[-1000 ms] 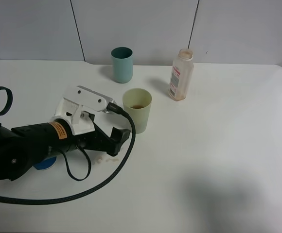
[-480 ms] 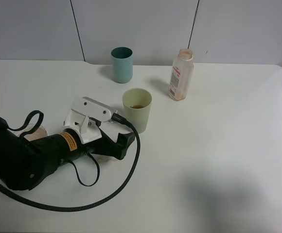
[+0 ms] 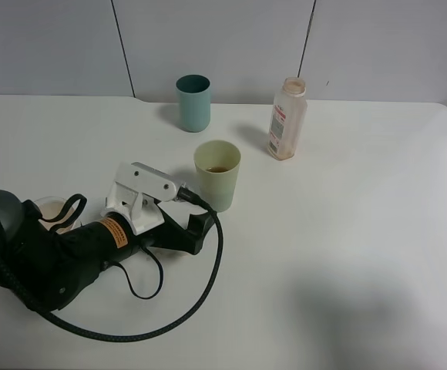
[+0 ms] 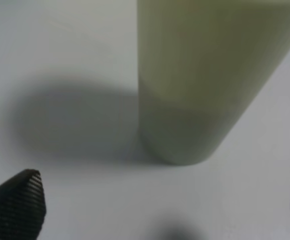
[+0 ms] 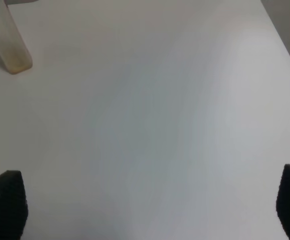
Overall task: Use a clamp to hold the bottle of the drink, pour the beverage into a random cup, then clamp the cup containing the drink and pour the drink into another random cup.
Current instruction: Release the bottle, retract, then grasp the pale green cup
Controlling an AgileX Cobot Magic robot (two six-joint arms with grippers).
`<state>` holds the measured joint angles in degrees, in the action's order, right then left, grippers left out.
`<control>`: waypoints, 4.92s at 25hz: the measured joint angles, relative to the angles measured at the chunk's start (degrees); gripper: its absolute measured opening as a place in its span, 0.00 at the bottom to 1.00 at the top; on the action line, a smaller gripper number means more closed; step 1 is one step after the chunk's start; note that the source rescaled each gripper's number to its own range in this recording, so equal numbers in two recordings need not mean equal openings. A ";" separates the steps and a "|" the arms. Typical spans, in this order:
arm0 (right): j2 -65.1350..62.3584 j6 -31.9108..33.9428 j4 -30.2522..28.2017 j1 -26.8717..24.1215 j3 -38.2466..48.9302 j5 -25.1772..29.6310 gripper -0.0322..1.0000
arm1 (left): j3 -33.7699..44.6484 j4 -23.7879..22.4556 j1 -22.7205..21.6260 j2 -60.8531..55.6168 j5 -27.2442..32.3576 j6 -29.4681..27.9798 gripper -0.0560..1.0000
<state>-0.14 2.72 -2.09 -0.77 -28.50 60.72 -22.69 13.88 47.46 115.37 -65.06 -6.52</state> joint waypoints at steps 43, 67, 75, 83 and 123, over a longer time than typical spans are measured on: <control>0.00 0.00 0.00 0.00 0.00 0.00 1.00 | -12.23 -1.64 0.00 10.89 -3.97 2.89 1.00; 0.00 0.00 0.00 0.00 0.00 0.00 1.00 | -19.29 -2.12 -1.52 13.25 -4.23 4.55 1.00; 0.00 0.00 0.00 0.00 0.00 0.00 1.00 | -21.53 -2.73 -1.52 15.32 -4.25 4.66 1.00; 0.00 0.00 0.00 0.00 0.00 0.00 1.00 | -21.86 -2.77 -1.52 15.93 -4.25 4.79 0.73; 0.00 0.00 0.00 0.00 0.00 0.00 1.00 | -21.78 -17.06 -10.23 -5.22 23.85 4.58 0.06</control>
<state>-0.14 2.72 -2.09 -0.77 -28.50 60.72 -44.48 -3.17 37.23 110.15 -41.21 -1.95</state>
